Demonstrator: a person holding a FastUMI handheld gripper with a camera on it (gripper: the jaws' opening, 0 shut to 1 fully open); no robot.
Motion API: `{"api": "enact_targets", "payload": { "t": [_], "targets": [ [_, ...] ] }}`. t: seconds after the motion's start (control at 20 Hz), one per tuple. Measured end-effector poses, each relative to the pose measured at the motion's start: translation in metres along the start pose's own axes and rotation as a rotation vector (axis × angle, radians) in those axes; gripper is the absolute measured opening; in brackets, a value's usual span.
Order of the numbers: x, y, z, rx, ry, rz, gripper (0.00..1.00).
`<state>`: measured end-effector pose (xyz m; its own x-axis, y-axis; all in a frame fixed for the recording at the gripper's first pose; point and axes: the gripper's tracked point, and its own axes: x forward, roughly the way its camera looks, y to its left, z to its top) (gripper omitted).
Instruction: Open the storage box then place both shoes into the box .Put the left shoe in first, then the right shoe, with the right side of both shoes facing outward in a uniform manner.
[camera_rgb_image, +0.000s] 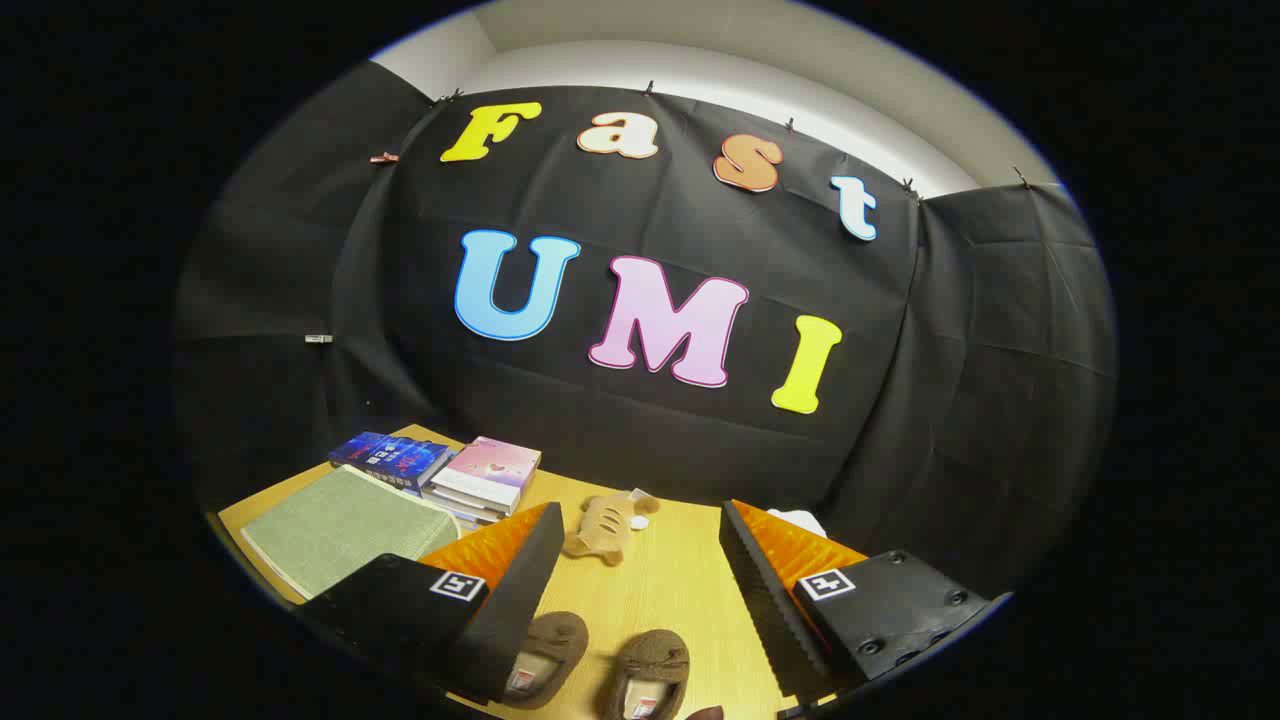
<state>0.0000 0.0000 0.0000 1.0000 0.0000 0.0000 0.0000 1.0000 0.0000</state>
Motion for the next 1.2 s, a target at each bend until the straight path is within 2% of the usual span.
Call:
{"api": "enact_targets", "payload": {
  "t": [0.3, 1.2],
  "targets": [
    [0.0, -0.008, 0.004, 0.008, -0.017, -0.024, 0.97],
    [0.001, -0.01, -0.004, 0.012, 0.001, -0.01, 0.97]
  ]
}}
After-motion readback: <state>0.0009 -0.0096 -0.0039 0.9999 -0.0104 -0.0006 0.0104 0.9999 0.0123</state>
